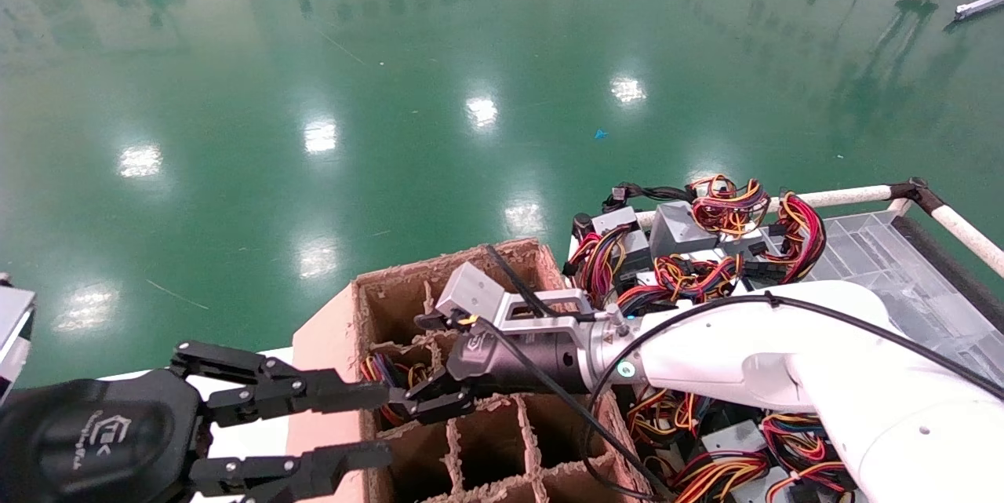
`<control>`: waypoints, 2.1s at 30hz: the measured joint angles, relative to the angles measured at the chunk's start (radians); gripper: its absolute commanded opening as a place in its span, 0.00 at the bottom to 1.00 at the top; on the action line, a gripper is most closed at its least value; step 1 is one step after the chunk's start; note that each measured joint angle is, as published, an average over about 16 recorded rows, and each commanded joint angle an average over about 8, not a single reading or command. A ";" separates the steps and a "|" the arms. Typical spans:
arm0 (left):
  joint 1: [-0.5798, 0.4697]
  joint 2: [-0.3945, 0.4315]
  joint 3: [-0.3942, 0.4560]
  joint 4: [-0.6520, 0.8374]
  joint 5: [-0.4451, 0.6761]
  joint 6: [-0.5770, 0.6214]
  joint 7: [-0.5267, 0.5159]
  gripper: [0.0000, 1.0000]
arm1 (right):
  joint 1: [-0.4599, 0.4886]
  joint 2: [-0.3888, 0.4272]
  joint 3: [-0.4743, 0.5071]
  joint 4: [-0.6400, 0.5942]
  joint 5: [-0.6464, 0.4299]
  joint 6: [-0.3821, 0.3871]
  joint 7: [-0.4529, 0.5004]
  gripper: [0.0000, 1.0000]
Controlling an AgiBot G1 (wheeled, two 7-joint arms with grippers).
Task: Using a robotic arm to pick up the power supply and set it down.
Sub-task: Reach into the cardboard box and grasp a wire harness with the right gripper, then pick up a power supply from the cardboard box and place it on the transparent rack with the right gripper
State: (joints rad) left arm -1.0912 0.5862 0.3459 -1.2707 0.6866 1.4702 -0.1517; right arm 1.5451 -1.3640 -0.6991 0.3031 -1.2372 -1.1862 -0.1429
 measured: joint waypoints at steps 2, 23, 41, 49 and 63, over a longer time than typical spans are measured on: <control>0.000 0.000 0.000 0.000 0.000 0.000 0.000 1.00 | -0.007 0.000 -0.014 0.015 0.011 0.008 0.009 0.00; 0.000 0.000 0.000 0.000 0.000 0.000 0.000 1.00 | -0.045 0.005 -0.159 0.072 0.126 0.074 0.074 0.00; 0.000 0.000 0.001 0.000 0.000 0.000 0.000 1.00 | -0.042 0.017 -0.190 0.002 0.229 0.017 0.072 0.00; 0.000 0.000 0.001 0.000 -0.001 0.000 0.000 1.00 | -0.032 0.038 -0.155 -0.049 0.309 -0.071 0.061 0.00; 0.000 0.000 0.001 0.000 -0.001 0.000 0.001 1.00 | 0.048 0.119 -0.064 -0.091 0.465 -0.340 0.023 0.00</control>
State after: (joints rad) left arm -1.0915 0.5858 0.3470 -1.2707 0.6859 1.4697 -0.1512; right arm 1.5933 -1.2452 -0.7630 0.2117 -0.7726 -1.5259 -0.1203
